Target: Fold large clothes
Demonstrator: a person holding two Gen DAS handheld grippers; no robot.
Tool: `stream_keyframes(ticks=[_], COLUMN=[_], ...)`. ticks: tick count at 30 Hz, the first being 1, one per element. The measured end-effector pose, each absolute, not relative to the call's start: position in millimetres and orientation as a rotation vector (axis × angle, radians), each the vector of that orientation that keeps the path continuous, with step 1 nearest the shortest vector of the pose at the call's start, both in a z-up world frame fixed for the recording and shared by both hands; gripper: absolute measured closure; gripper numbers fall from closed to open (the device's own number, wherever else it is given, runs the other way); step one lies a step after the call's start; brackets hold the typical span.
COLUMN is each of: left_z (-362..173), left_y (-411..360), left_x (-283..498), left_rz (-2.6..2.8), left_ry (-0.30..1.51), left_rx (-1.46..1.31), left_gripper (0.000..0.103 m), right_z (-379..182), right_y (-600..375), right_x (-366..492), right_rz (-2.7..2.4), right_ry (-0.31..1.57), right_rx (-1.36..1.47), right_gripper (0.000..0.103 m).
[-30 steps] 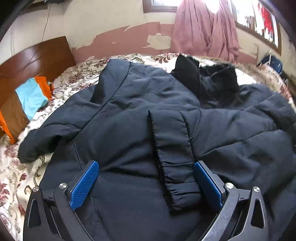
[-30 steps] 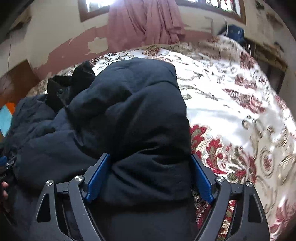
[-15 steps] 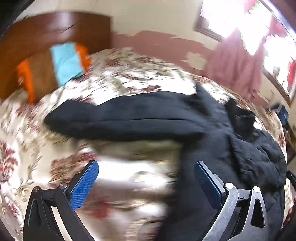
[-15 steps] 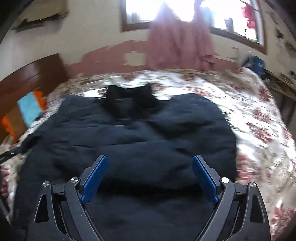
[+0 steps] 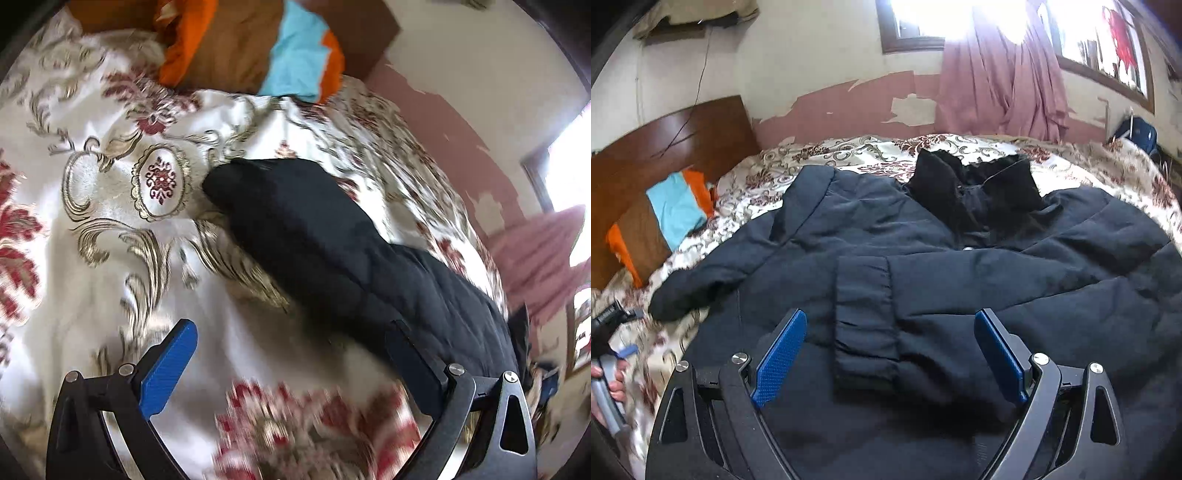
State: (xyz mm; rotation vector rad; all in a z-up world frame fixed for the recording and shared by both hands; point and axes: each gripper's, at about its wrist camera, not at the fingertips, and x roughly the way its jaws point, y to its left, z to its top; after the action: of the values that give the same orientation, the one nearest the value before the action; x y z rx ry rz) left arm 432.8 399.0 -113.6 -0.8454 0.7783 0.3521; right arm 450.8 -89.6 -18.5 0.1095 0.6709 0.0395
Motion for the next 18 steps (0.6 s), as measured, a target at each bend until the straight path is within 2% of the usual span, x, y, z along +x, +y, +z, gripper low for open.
stream_keyframes(ticks=[6, 8, 9, 10, 11, 14, 18], left_z=[-151.9, -152.1, -151.8, -151.6, -151.7, -141.6, -94.8], left_y=[426.4, 427.1, 429.1, 430.4, 432.8, 436.4, 424.6], left_x=[460.9, 469.5, 474.6, 479.4, 482.9, 489.4, 485.5], left_rz=[0.353, 0.339, 0.331, 0.316, 0.302, 0.272, 0.285], left_ry=[0.781, 0.760, 0.754, 0.743, 0.730, 0.688, 0.613], left_rx=[-1.037, -1.042, -1.043, -1.054, -1.071, -1.064, -0.903], left_gripper=[0.006, 0.014, 0.019, 0.036, 0.060, 0.091, 0.096], right_z=[-43.8, -55.7, -58.5, -60.0, -60.9, -63.4, -64.6], right_y=[-62.7, -57.6, -56.3, -55.9, -56.4, -58.6, -61.2], right_x=[473.7, 474.6, 471.6, 468.0, 465.2, 462.3, 461.1], right_rz=[0.024, 0.012, 0.007, 0.004, 0.005, 0.010, 0.015], right_ry=[0.724, 0.724, 0.704, 0.687, 0.676, 0.667, 0.664], right_rx=[0.011, -0.020, -0.026, -0.028, -0.027, -0.010, 0.009], right_gripper=[0.014, 0.012, 0.011, 0.011, 0.011, 0.010, 0.009])
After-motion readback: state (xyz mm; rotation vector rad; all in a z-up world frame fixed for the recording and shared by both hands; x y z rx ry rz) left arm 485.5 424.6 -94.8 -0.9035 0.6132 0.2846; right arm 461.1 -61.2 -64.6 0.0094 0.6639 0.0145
